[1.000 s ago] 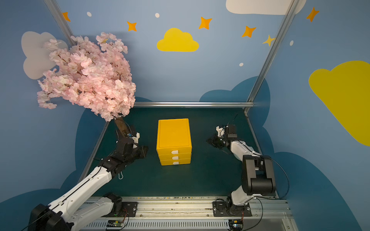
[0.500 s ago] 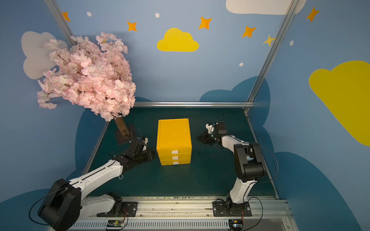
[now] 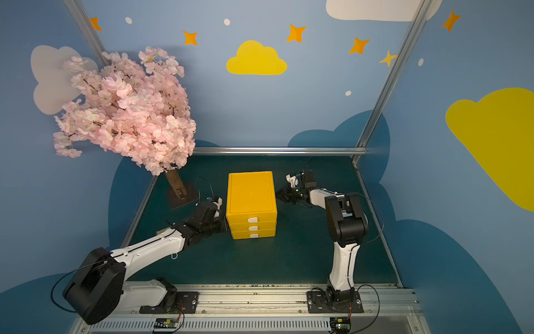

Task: Take the seed bags out of the drawer
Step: Adjust the storage box at the center of the board.

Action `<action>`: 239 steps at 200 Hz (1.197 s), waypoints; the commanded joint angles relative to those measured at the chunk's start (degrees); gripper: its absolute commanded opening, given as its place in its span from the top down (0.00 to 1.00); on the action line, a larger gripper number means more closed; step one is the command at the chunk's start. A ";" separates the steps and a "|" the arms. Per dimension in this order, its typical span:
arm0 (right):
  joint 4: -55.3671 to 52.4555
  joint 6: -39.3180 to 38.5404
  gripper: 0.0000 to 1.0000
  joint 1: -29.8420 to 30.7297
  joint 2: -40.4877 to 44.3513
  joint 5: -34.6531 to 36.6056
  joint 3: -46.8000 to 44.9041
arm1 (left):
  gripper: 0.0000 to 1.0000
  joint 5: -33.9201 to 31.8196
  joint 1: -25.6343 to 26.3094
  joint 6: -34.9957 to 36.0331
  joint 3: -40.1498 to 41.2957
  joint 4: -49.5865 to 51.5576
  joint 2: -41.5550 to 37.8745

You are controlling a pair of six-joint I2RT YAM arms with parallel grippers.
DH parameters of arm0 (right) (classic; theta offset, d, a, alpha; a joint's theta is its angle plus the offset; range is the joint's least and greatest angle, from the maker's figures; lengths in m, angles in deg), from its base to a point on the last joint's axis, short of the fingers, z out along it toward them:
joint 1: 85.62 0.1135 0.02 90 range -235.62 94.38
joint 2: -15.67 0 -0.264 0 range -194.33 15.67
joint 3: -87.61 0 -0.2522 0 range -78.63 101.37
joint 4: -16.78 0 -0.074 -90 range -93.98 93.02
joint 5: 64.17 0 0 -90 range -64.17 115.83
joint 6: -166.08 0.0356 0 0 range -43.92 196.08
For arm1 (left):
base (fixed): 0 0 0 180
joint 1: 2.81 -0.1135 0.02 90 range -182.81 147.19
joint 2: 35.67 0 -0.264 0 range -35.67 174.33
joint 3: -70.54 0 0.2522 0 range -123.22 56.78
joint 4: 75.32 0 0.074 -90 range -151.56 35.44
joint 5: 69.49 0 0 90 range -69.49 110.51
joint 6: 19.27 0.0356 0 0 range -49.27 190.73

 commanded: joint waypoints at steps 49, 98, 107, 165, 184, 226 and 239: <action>-0.24 0.22 0.92 4.08 -6.71 -6.93 9.44 | 0.76 0.03 6.05 0.57 -3.14 -2.29 3.21; -8.47 -4.69 0.92 6.63 -10.38 -9.35 17.20 | 0.75 -0.59 9.51 0.38 -4.40 -3.52 5.86; -10.77 -5.92 0.92 6.76 -10.49 -8.14 18.00 | 0.75 -0.66 9.96 0.38 -4.65 -3.55 6.16; -12.42 -5.60 0.85 -0.20 -4.07 -0.56 13.47 | 0.73 -3.56 10.48 1.87 -2.02 3.58 -3.78; -15.39 -7.82 0.81 -2.95 -0.26 2.05 11.79 | 0.70 -5.92 10.41 2.37 -0.13 8.73 -11.91; -19.77 -11.04 0.77 -7.92 9.99 8.52 4.20 | 0.61 -11.95 8.33 5.12 1.27 17.33 -26.79; -21.33 -12.18 0.77 -8.38 13.48 10.92 1.10 | 0.62 -10.29 4.80 6.22 -0.23 18.89 -26.85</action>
